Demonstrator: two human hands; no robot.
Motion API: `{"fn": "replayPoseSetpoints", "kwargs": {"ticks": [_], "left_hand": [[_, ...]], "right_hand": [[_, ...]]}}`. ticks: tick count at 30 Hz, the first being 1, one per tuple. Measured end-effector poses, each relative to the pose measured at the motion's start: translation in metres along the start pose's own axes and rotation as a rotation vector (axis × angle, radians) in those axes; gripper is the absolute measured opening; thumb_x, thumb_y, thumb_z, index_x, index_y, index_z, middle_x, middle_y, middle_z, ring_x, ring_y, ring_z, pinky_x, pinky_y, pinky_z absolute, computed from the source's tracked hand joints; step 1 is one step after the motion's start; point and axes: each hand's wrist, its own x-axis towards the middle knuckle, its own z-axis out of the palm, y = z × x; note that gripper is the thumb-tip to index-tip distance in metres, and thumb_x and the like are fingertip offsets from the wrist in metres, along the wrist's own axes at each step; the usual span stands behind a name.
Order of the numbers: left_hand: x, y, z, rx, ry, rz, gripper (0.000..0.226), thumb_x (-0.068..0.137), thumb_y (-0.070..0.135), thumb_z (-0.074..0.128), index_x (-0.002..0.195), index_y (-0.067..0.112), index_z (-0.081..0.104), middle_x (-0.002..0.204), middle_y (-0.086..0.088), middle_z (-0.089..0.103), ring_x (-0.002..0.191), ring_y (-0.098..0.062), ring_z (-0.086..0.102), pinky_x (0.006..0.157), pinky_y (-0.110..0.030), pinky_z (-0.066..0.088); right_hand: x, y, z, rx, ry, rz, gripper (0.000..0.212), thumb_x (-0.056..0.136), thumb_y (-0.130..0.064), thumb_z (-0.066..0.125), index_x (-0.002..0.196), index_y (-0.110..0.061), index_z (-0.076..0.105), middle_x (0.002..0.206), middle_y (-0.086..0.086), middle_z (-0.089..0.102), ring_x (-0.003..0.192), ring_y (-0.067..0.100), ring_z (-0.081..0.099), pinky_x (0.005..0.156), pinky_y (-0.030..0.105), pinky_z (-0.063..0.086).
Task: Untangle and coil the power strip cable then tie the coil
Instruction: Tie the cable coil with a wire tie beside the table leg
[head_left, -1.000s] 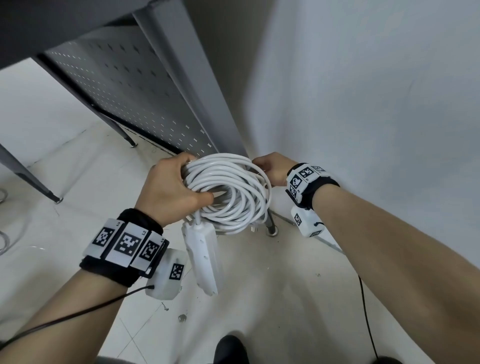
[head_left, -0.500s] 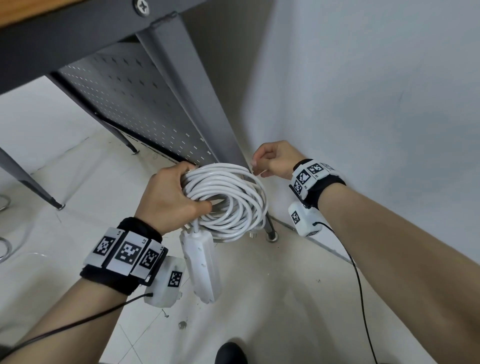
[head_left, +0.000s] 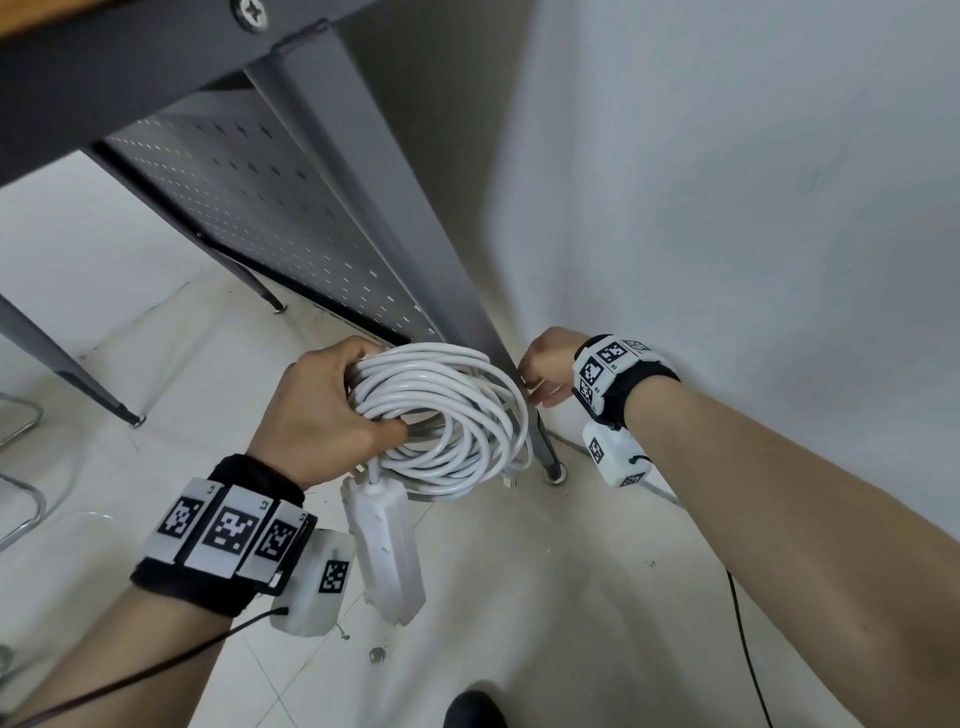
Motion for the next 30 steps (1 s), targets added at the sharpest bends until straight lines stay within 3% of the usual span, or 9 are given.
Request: {"fn": "replayPoseSetpoints", "kwargs": {"ticks": [4,7,12,16,19,22,25,28,30], "left_hand": [[-0.001,0.0,0.002,-0.013,-0.016,-0.002,0.042,0.048,0.019,0.072,0.088,0.024,0.064,0.071,0.002,0.068,0.065,-0.022,0.065,0.064,-0.041,0.057],[-0.002,0.001,0.002,-0.03,-0.029,-0.007,0.043,0.046,0.021,0.072,0.089,0.024,0.064,0.072,0.0,0.069,0.067,-0.026,0.066,0.066,-0.045,0.057],[-0.003,0.003,0.001,-0.049,-0.034,-0.015,0.048,0.042,0.032,0.07,0.089,0.026,0.063,0.072,0.002,0.069,0.067,-0.023,0.066,0.065,-0.043,0.058],[-0.002,0.004,0.004,-0.048,-0.028,-0.008,0.047,0.042,0.032,0.073,0.087,0.026,0.062,0.072,0.004,0.068,0.067,-0.022,0.066,0.065,-0.042,0.058],[-0.001,0.007,0.008,-0.064,0.009,-0.024,0.044,0.042,0.038,0.073,0.083,0.028,0.061,0.069,0.01,0.067,0.063,-0.015,0.064,0.06,-0.034,0.054],[0.0,0.013,0.011,-0.091,0.051,-0.05,0.047,0.038,0.046,0.068,0.08,0.027,0.059,0.067,0.017,0.066,0.059,-0.006,0.061,0.058,-0.023,0.047],[0.004,0.017,0.015,-0.102,0.079,-0.076,0.05,0.037,0.046,0.07,0.081,0.024,0.06,0.067,0.013,0.068,0.064,-0.009,0.065,0.063,-0.029,0.053],[0.008,0.022,0.019,-0.094,0.102,-0.109,0.044,0.041,0.037,0.074,0.082,0.023,0.061,0.072,0.009,0.07,0.071,-0.015,0.068,0.073,-0.038,0.058],[0.01,0.028,0.021,-0.117,0.115,-0.13,0.043,0.04,0.035,0.073,0.08,0.025,0.062,0.072,0.01,0.07,0.07,-0.013,0.068,0.073,-0.04,0.059]], "right_hand": [[-0.003,-0.01,-0.009,0.124,0.066,-0.044,0.022,0.084,-0.008,0.057,0.103,-0.01,0.066,0.109,0.014,0.071,0.095,0.027,0.072,0.09,0.042,0.058],[-0.01,-0.014,-0.002,0.067,-0.002,-0.105,0.041,0.081,-0.007,0.06,0.113,-0.032,0.059,0.124,0.002,0.061,0.113,0.027,0.06,0.092,0.044,0.056],[-0.017,-0.028,0.011,0.022,-0.034,-0.213,0.042,0.072,0.003,0.055,0.105,-0.02,0.068,0.107,0.018,0.069,0.092,0.033,0.065,0.089,0.058,0.055],[-0.026,-0.037,0.002,0.112,0.006,-0.285,0.044,0.078,0.005,0.051,0.106,-0.024,0.068,0.113,0.009,0.07,0.11,0.03,0.064,0.094,0.049,0.055],[-0.039,-0.048,-0.008,0.266,0.132,-0.349,0.034,0.082,0.007,0.047,0.086,-0.023,0.063,0.089,0.004,0.067,0.091,0.022,0.063,0.089,0.042,0.056],[-0.06,-0.066,-0.019,0.363,0.277,-0.463,0.03,0.084,0.012,0.043,0.077,-0.016,0.053,0.067,0.006,0.051,0.065,0.022,0.051,0.071,0.039,0.053],[-0.092,-0.082,-0.027,0.433,0.154,-0.603,0.03,0.086,0.014,0.041,0.074,-0.008,0.057,0.063,0.01,0.051,0.055,0.021,0.049,0.063,0.033,0.049],[-0.121,-0.093,-0.032,0.273,-0.014,-0.668,0.021,0.093,-0.015,0.051,0.089,-0.009,0.071,0.081,0.008,0.07,0.077,0.021,0.066,0.08,0.034,0.053],[-0.136,-0.096,-0.033,0.035,-0.06,-0.675,0.042,0.079,-0.051,0.064,0.106,-0.02,0.072,0.102,-0.002,0.075,0.099,0.012,0.069,0.094,0.031,0.051]]}}
